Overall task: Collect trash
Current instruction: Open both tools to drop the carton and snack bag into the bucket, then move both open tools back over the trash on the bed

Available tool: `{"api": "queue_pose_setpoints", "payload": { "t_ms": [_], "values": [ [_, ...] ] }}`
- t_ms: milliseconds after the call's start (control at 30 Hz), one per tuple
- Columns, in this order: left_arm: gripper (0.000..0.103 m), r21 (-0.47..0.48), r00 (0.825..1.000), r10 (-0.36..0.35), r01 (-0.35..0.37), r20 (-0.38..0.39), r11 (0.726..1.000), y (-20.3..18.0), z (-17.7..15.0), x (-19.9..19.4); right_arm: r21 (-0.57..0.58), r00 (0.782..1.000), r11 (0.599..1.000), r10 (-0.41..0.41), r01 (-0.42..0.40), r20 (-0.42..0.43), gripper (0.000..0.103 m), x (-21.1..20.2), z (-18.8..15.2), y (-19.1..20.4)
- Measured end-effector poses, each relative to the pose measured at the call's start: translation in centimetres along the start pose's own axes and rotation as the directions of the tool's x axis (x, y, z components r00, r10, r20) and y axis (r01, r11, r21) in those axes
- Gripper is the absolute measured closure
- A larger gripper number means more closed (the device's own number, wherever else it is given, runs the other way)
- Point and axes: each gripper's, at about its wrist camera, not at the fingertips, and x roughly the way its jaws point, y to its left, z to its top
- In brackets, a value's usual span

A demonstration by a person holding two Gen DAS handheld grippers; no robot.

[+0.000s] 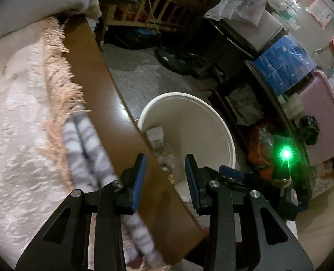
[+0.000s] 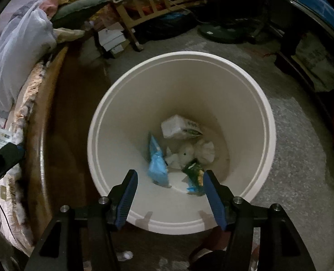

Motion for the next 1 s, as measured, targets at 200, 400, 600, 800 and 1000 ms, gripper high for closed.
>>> {"api": "queue_pose_setpoints", "payload": {
  "t_ms": [200,400,600,800,1000],
  "values": [
    [0.07,-0.011,0.997,0.068,-0.068,0.044,0.998,1.4,-0.7,-2.0,-0.047,0.999,0.999,0.023,-0.021,0.041,0.044,-0.9,-0.3,2.0],
    [0.07,-0.023,0.99,0.122,-0.121,0.071,0.992,3.1,-1.4,-3.8,-0.115,0.996,0.993,0.011,0.0,0.092,0.042,-2.3,-0.8,4.7],
    [0.07,-0.049,0.978,0.177,-0.173,0.11,0.984,5.4,-2.3,-6.2,-0.179,0.988,0.984,0.031,-0.003,0.151,0.039,-4.0,-1.8,8.5],
    [0.07,-0.088,0.961,0.244,-0.233,0.134,0.968,8.6,-3.7,-9.3,-0.25,0.982,0.968,0.073,-0.028,0.174,0.037,-5.1,-2.5,13.1],
    [0.07,-0.162,0.94,0.314,-0.291,0.135,0.943,13.1,-5.3,-12.4,-0.322,0.978,0.944,0.129,-0.069,0.167,0.034,-5.1,-3.1,18.3]
  ]
}}
